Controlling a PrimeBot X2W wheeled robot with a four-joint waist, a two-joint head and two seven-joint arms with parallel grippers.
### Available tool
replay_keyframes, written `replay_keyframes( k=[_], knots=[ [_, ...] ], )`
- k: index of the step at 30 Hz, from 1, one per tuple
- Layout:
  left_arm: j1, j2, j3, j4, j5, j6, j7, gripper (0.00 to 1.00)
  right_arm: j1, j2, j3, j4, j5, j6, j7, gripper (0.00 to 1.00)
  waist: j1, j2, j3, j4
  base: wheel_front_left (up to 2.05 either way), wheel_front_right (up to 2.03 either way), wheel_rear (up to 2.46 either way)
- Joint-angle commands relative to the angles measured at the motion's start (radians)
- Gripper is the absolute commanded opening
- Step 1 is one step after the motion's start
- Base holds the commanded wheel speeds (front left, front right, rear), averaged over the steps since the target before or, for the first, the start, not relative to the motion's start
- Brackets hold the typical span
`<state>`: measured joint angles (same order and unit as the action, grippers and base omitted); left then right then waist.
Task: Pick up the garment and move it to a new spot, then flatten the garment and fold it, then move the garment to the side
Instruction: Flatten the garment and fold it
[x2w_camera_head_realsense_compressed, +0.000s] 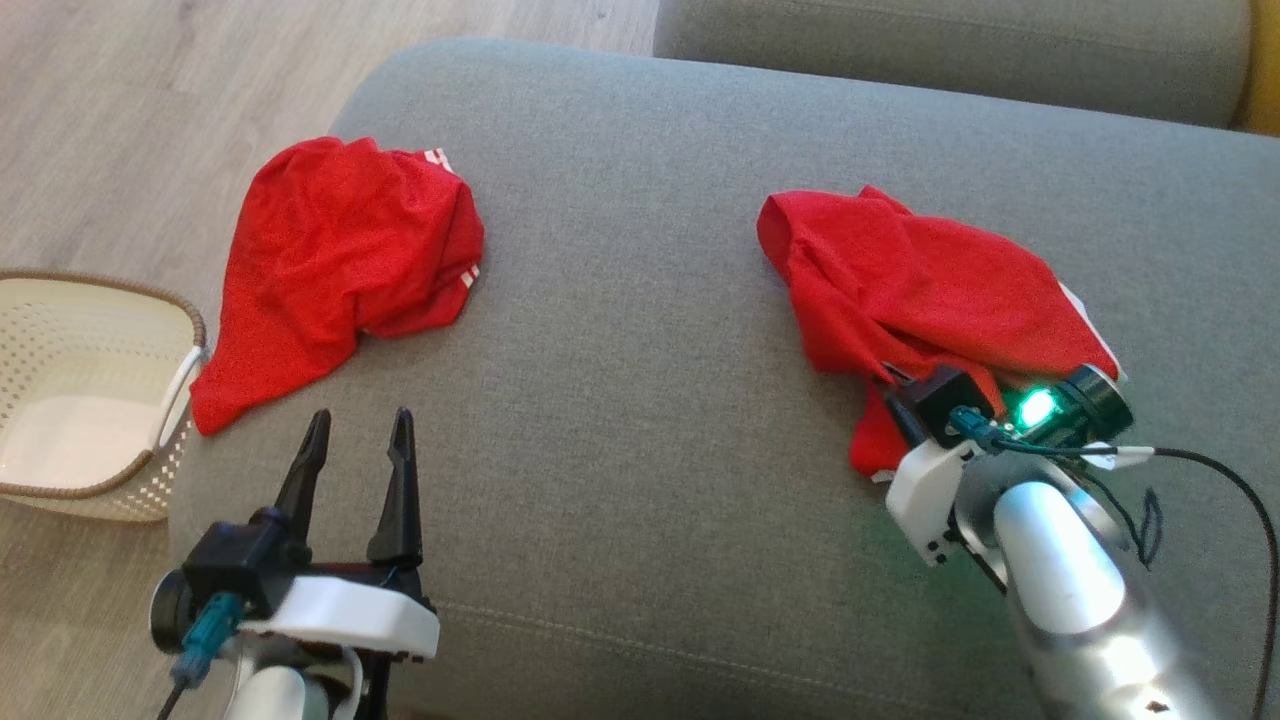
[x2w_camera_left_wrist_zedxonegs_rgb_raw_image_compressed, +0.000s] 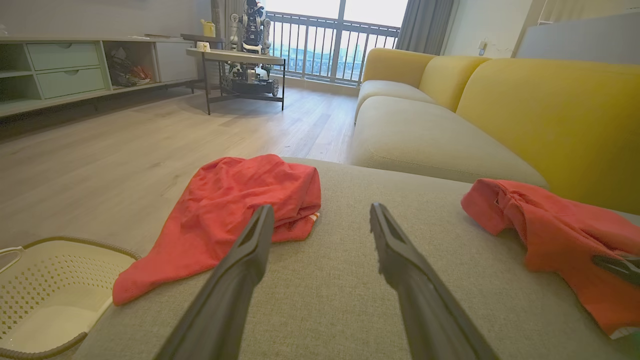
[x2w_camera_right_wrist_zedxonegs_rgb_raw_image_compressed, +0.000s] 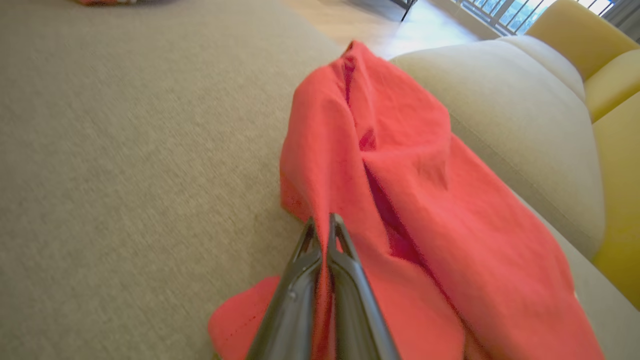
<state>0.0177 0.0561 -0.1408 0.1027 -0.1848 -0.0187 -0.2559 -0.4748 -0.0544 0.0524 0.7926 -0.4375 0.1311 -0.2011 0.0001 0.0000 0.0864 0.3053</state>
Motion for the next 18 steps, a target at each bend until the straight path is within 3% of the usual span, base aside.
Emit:
replay_keyframes(
  k=[1, 5, 10, 14, 18],
  knots=[
    [-0.045, -0.003, 0.037, -0.026, 0.009, -0.004, -0.006, 1.00, -0.049, 0.004, 0.037, -0.021, 0.017, 0.000, -0.021, 0.00, -0.0001, 0.0000, -0.005, 0.003, 0.00, 0.00, 0.00],
    [-0.039, -0.004, 0.040, -0.015, 0.011, -0.004, -0.006, 1.00, -0.070, 0.004, 0.168, -0.043, 0.186, 0.000, -0.049, 0.00, -0.0001, 0.0000, -0.028, 0.000, 0.00, 0.00, 0.00],
    [-0.024, -0.005, 0.042, -0.003, 0.016, -0.005, -0.006, 1.00, -0.106, 0.004, 0.346, -0.180, 0.520, 0.000, -0.059, 0.00, -0.0001, 0.0000, -0.073, -0.016, 0.00, 0.00, 0.00],
    [0.000, -0.006, 0.042, -0.006, 0.010, 0.002, -0.006, 1.00, -0.159, 0.004, 0.315, -0.301, 0.756, 0.000, -0.060, 0.00, -0.0001, 0.0000, -0.101, -0.042, 0.00, 0.00, 0.00],
    [0.007, -0.006, 0.043, -0.011, 0.004, 0.004, -0.006, 1.00, -0.175, 0.004, 0.229, -0.355, 0.866, 0.000, -0.060, 0.00, -0.0001, 0.0000, -0.097, -0.063, 0.00, 0.00, 0.00]
  ],
)
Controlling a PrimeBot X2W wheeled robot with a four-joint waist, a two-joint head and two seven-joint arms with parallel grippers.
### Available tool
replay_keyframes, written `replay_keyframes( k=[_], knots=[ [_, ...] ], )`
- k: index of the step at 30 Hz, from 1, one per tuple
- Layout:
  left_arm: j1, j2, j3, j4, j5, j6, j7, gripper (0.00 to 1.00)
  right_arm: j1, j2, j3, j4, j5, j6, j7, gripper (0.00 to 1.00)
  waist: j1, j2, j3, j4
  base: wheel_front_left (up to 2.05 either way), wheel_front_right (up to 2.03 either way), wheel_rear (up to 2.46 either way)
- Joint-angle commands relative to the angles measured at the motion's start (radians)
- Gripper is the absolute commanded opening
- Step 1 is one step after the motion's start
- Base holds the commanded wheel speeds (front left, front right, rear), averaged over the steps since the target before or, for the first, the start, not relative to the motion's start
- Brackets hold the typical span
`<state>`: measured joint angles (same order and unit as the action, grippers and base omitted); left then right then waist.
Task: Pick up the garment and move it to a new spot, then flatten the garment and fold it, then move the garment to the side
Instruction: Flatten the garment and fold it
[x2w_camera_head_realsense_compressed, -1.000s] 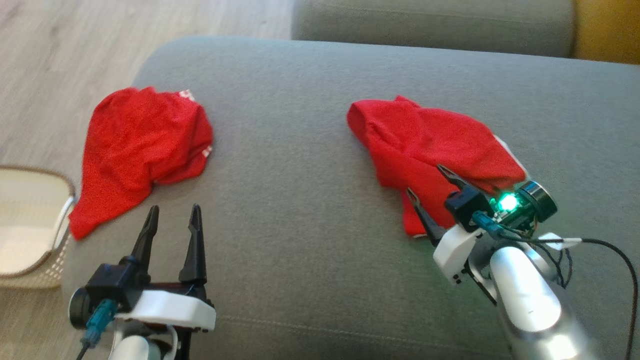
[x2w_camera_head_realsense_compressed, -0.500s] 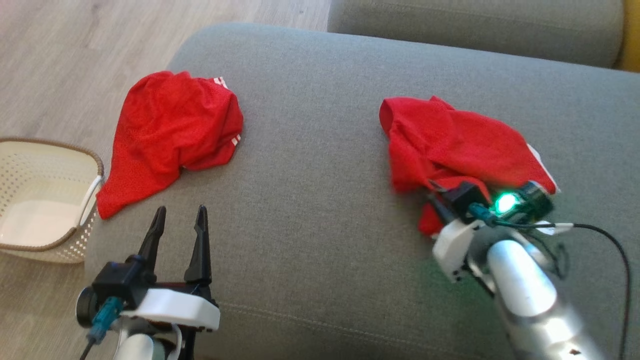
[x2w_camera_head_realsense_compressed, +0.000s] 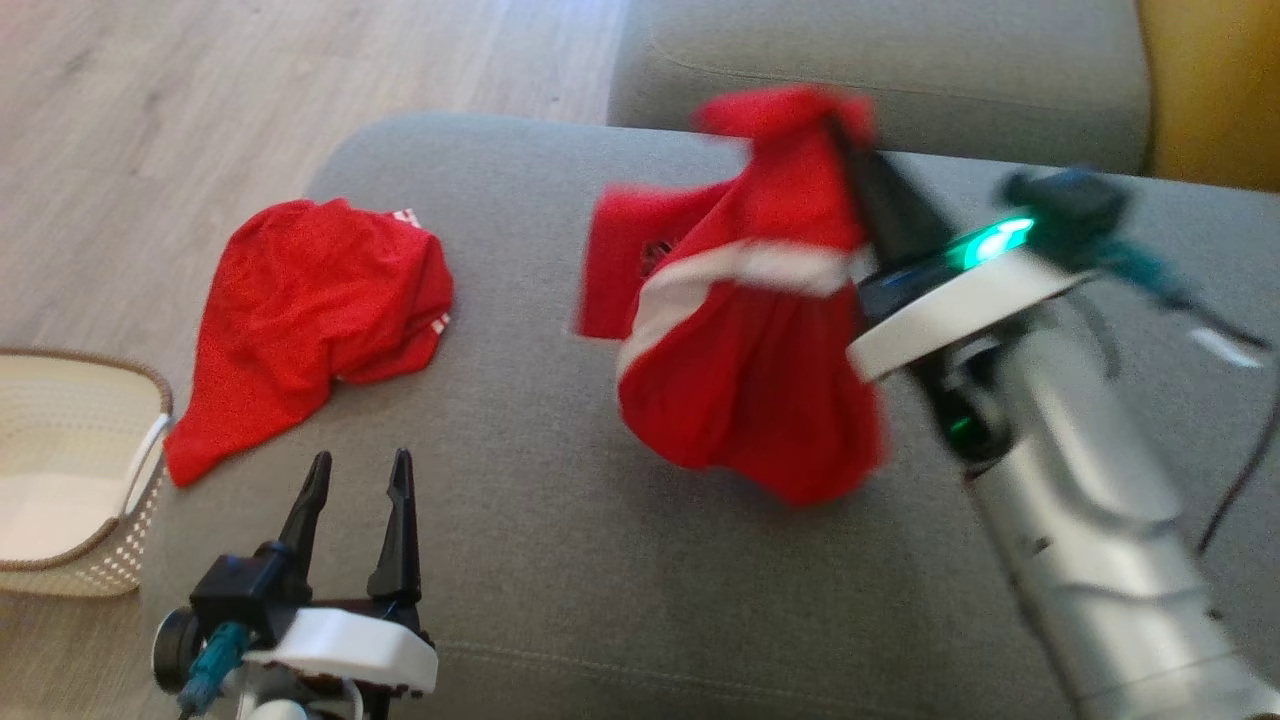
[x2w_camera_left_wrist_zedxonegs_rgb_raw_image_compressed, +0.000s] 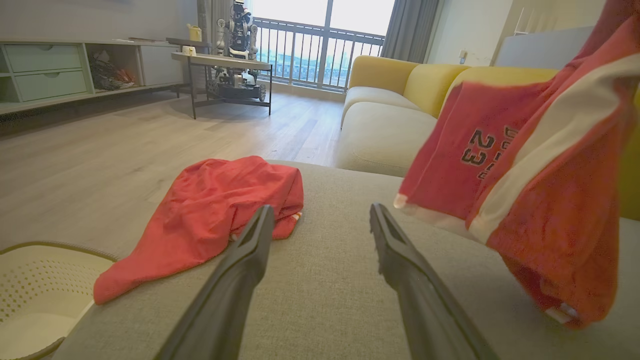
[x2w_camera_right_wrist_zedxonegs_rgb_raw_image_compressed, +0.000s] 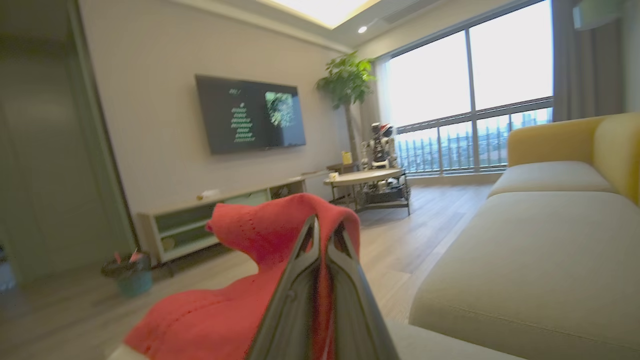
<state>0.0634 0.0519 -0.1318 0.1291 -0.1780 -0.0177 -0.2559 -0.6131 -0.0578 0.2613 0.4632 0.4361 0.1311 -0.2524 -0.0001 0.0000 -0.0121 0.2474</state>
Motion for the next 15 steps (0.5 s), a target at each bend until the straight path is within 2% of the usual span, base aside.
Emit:
replay_keyframes(
  k=[1, 3, 7, 11, 13, 14, 15],
  knots=[
    [-0.038, -0.001, 0.033, -0.038, -0.003, 0.002, -0.006, 1.00, -0.039, 0.008, -0.028, -0.038, 0.027, 0.000, -0.009, 0.00, 0.0001, 0.0000, 0.004, -0.012, 0.00, 0.00, 0.00],
    [-0.039, -0.001, 0.033, -0.040, -0.004, 0.004, -0.006, 1.00, -0.030, 0.008, -0.141, -0.013, 0.054, 0.000, -0.009, 0.00, 0.0001, 0.0000, 0.011, -0.026, 0.00, 0.00, 0.00],
    [-0.047, -0.002, 0.031, -0.045, -0.009, 0.006, -0.006, 1.00, -0.024, 0.008, -0.327, 0.234, 0.027, 0.000, 0.013, 0.00, 0.0001, 0.0000, 0.032, -0.056, 0.00, 0.00, 0.00],
    [-0.063, -0.002, 0.020, -0.040, -0.008, 0.004, -0.006, 1.00, -0.031, -0.048, -0.543, 0.466, -0.203, 0.000, 0.036, 0.00, 0.0001, 0.0000, 0.053, -0.071, 0.00, 0.00, 0.00],
    [-0.068, -0.002, 0.015, -0.040, -0.011, 0.006, -0.006, 1.00, -0.036, -0.079, -0.672, 0.539, -0.329, 0.000, 0.048, 0.00, 0.0001, 0.0000, 0.061, -0.078, 0.00, 0.00, 0.00],
    [-0.070, -0.002, 0.013, -0.039, -0.012, 0.007, -0.006, 1.00, -0.038, -0.089, -0.733, 0.555, -0.399, 0.000, 0.051, 0.54, 0.0001, 0.0000, 0.064, -0.082, 0.00, 0.00, 0.00],
    [-0.072, -0.002, 0.012, -0.036, -0.012, 0.007, -0.006, 1.00, -0.043, -0.085, -0.790, 0.559, -0.459, 0.000, 0.058, 1.00, 0.0001, 0.0000, 0.067, -0.086, 0.00, 0.00, 0.00]
  ],
)
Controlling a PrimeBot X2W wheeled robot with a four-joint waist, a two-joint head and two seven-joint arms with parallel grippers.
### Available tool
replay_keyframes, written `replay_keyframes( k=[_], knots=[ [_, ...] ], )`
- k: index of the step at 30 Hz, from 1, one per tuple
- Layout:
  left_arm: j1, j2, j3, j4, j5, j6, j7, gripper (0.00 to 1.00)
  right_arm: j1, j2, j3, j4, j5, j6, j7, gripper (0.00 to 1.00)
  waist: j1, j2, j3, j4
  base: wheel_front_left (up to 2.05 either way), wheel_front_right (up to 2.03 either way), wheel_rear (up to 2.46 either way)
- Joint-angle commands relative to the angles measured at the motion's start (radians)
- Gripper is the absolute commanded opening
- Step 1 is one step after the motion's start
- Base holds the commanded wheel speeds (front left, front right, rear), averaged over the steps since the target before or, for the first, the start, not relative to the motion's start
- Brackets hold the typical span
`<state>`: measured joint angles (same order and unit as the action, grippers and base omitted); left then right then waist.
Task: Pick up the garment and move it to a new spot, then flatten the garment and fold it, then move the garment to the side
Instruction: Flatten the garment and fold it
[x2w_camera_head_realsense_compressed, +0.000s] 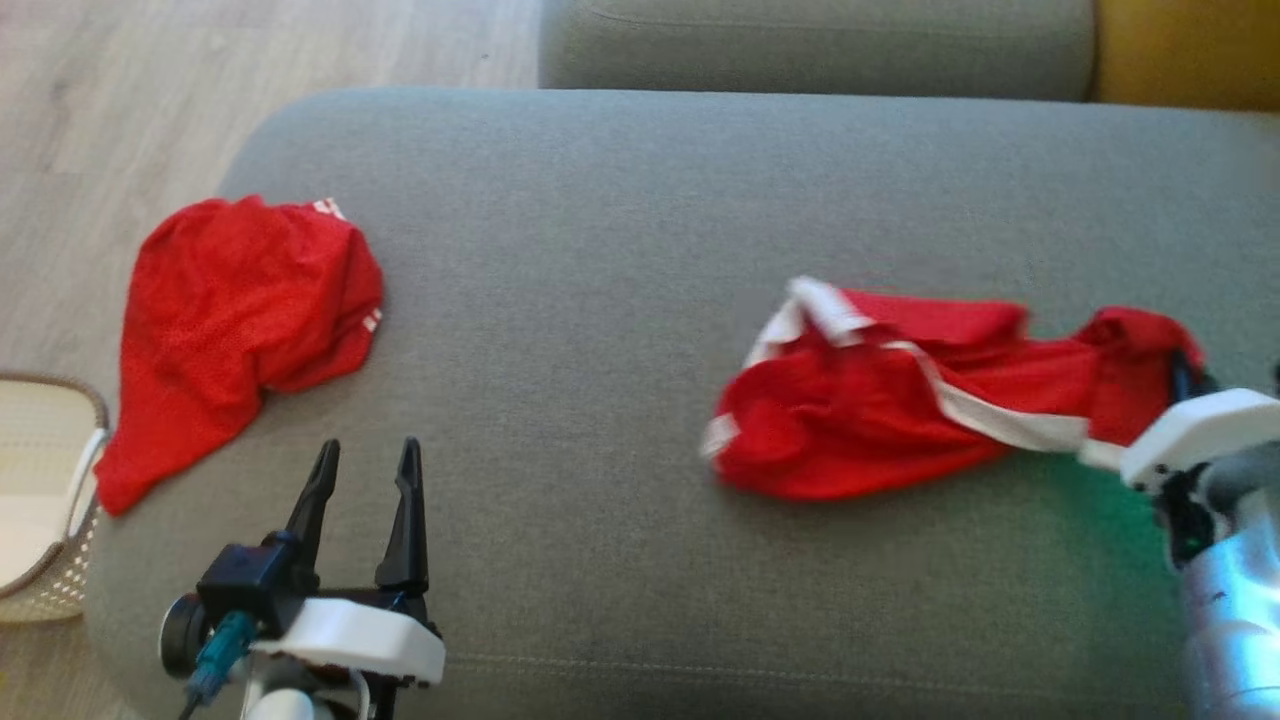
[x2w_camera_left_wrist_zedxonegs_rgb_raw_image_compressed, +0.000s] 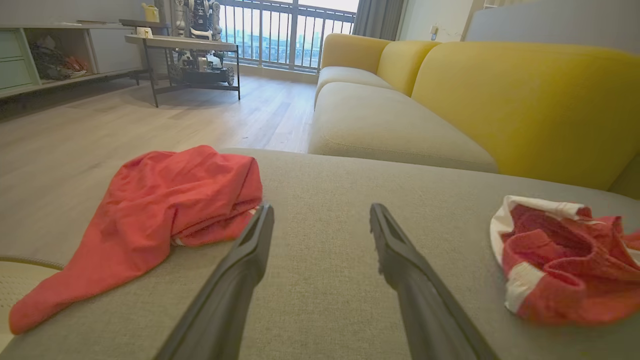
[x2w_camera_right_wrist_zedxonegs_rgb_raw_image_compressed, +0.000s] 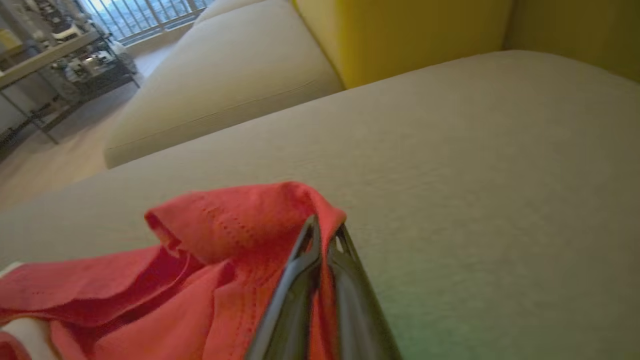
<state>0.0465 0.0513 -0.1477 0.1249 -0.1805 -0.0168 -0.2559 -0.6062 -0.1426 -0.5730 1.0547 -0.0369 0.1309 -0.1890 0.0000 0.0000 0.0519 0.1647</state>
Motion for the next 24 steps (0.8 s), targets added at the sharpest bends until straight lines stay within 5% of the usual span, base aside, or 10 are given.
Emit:
replay_keyframes(
  k=[1, 5, 8, 12, 17, 24],
  knots=[
    [-0.056, -0.001, 0.027, -0.029, -0.009, 0.006, -0.006, 1.00, -0.055, 0.009, -0.002, -0.041, -0.048, 0.000, -0.001, 1.00, 0.0000, 0.0000, 0.005, -0.008, 0.00, 0.00, 0.00],
    [-0.059, -0.001, 0.027, -0.018, -0.008, 0.008, -0.006, 1.00, -0.085, 0.072, -0.098, -0.128, -0.242, 0.000, -0.007, 1.00, 0.0000, 0.0000, -0.003, -0.024, 0.00, 0.00, 0.00],
    [-0.060, -0.001, 0.030, -0.016, -0.011, 0.010, -0.006, 1.00, -0.110, 0.090, -0.066, -0.156, -0.288, 0.000, -0.035, 1.00, 0.0000, 0.0000, -0.022, -0.038, 0.00, 0.00, 0.00],
    [-0.055, -0.001, 0.033, -0.023, -0.015, 0.015, -0.006, 1.00, -0.147, 0.092, 0.165, -0.094, -0.162, 0.000, -0.070, 1.00, 0.0000, 0.0000, -0.055, -0.058, 0.00, 0.00, 0.00],
    [-0.045, -0.001, 0.044, -0.051, -0.029, 0.029, -0.006, 1.00, -0.021, 0.092, 0.525, -0.340, 0.070, 0.000, -0.072, 1.00, 0.0000, 0.0000, -0.083, -0.095, 0.00, 0.00, 0.00],
    [-0.031, -0.001, 0.049, -0.097, -0.041, 0.048, -0.006, 1.00, 0.298, 0.092, 0.671, -0.697, 0.130, 0.000, -0.073, 1.00, 0.0000, 0.0000, -0.095, -0.125, 0.00, 0.00, 0.00]
  ],
)
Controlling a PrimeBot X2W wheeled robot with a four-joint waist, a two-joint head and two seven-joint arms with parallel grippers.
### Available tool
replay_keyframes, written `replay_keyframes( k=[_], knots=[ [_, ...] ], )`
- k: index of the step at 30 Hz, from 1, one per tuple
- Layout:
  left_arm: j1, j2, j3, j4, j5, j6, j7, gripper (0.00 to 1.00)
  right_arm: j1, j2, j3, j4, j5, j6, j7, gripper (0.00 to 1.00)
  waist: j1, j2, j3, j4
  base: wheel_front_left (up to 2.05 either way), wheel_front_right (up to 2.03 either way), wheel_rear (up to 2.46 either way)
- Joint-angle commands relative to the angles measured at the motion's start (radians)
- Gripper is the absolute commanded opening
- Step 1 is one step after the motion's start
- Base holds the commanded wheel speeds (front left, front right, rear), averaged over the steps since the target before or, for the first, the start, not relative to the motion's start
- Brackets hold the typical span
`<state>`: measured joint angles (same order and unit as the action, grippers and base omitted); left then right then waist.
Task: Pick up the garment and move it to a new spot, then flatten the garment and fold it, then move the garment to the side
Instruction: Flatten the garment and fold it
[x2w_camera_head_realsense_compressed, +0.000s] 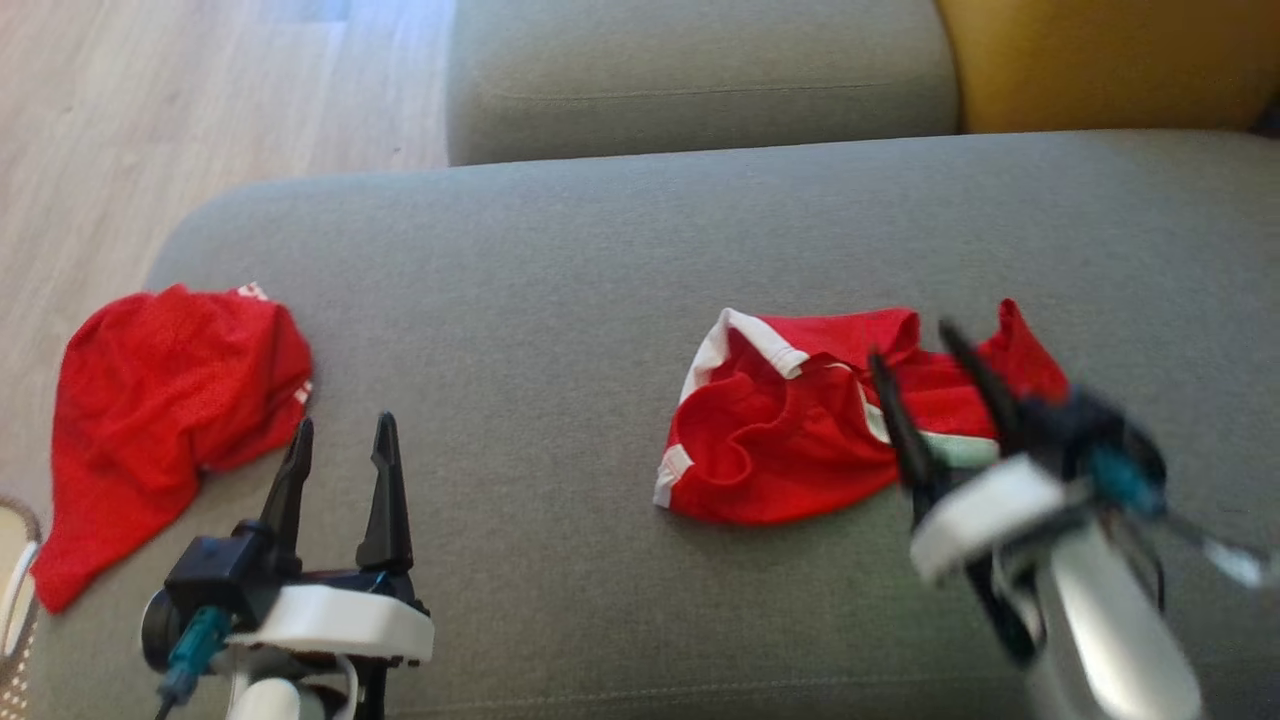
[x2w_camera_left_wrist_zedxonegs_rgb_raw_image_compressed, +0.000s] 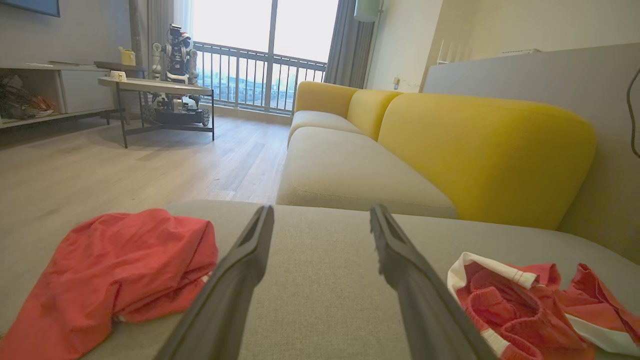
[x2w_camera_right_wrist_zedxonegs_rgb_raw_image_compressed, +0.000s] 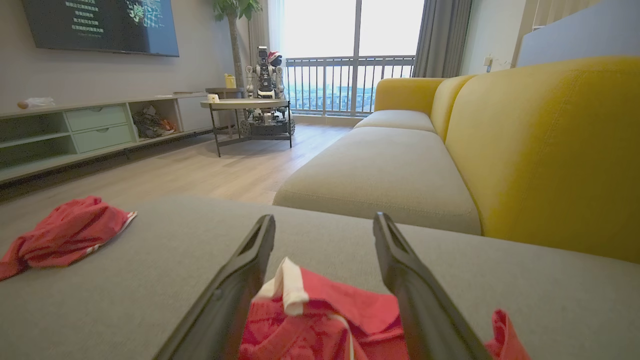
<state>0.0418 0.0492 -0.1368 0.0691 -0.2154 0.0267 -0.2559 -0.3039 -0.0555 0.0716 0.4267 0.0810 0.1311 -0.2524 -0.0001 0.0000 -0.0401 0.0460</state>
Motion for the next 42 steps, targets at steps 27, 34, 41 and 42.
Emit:
replay_keyframes(
  k=[27, 34, 41, 42],
  knots=[
    [-0.086, 0.001, -0.047, -0.004, 0.006, -0.014, -0.006, 1.00, -0.189, 0.005, 0.026, 0.146, -0.268, 0.000, 0.154, 1.00, 0.0001, 0.0000, 0.154, 0.153, 0.00, 0.00, 0.00],
    [-0.099, 0.001, -0.053, 0.008, -0.007, -0.009, -0.006, 1.00, -0.275, 0.005, -0.077, 0.310, -0.365, 0.000, 0.162, 1.00, 0.0001, 0.0000, 0.172, 0.206, 0.00, 0.00, 0.00],
    [-0.099, 0.001, -0.044, -0.010, -0.008, -0.004, -0.006, 1.00, -0.328, 0.005, -0.124, 0.377, -0.357, 0.000, 0.130, 0.00, 0.0001, 0.0000, 0.173, 0.213, 0.00, 0.00, 0.00],
    [-0.100, 0.001, -0.043, -0.011, -0.008, -0.004, -0.006, 1.00, -0.341, 0.005, -0.121, 0.379, -0.351, 0.000, 0.120, 0.00, 0.0001, 0.0000, 0.174, 0.211, 0.00, 0.00, 0.00]
  ],
)
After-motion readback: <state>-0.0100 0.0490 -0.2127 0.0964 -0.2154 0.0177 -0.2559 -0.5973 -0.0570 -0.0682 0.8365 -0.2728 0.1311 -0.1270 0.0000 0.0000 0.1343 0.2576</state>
